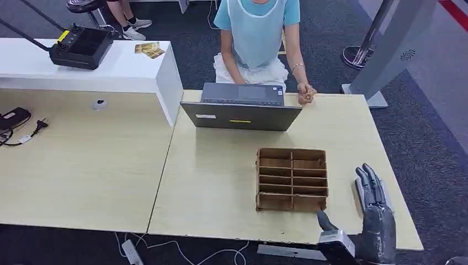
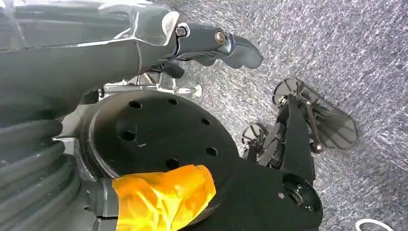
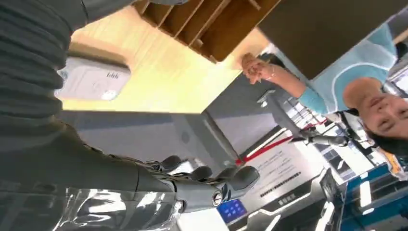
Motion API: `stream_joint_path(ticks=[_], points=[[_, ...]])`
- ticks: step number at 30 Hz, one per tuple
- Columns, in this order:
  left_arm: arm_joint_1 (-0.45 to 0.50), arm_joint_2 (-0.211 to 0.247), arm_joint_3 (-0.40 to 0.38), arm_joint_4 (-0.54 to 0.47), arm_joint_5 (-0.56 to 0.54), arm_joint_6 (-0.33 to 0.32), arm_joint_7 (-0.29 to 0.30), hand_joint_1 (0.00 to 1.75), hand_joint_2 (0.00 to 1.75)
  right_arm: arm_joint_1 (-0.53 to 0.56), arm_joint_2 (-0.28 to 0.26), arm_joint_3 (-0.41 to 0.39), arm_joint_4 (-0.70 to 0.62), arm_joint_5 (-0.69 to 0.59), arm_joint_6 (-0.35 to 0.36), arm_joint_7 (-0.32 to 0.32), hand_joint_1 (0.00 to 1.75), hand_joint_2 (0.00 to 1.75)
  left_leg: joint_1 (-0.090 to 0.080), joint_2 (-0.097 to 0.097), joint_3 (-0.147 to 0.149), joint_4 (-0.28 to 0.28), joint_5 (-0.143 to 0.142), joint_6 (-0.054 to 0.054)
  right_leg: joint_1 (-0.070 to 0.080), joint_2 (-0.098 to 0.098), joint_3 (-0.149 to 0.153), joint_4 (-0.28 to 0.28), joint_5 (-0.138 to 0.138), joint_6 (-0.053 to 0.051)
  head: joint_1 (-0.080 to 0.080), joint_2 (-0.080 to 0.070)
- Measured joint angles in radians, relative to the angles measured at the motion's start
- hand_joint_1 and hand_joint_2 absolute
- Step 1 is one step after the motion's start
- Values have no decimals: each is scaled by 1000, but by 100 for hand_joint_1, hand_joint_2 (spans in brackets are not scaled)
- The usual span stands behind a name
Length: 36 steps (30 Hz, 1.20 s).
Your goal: Pass the card to the sensor for recognition and then transmit it.
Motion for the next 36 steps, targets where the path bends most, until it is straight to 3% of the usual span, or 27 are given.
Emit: stream_joint_path(ticks=[5, 15, 28, 36], points=[[-1, 0, 0, -1, -10, 0, 7, 0, 175, -5, 0, 3, 18, 187, -45, 87, 0, 175, 0, 0, 0, 0, 0, 0, 0, 0, 0, 0, 0, 0, 0, 0], [-4, 0, 0, -3, -22, 0, 21, 0, 175, -25, -25, 35, 53, 398, -34, 205, 0, 175, 0, 0, 0, 0, 0, 0, 0, 0, 0, 0, 0, 0, 0, 0], [-6, 3, -3, -3, -45, 0, 23, 0, 175, -65, -55, 101, 96, 515, -16, 294, 0, 175, 0, 0, 0, 0, 0, 0, 0, 0, 0, 0, 0, 0, 0, 0], [-7, 6, -10, -3, -55, 0, 32, 0, 175, -85, -64, 138, 127, 525, -13, 329, 3, 175, 0, 0, 0, 0, 0, 0, 0, 0, 0, 0, 0, 0, 0, 0]])
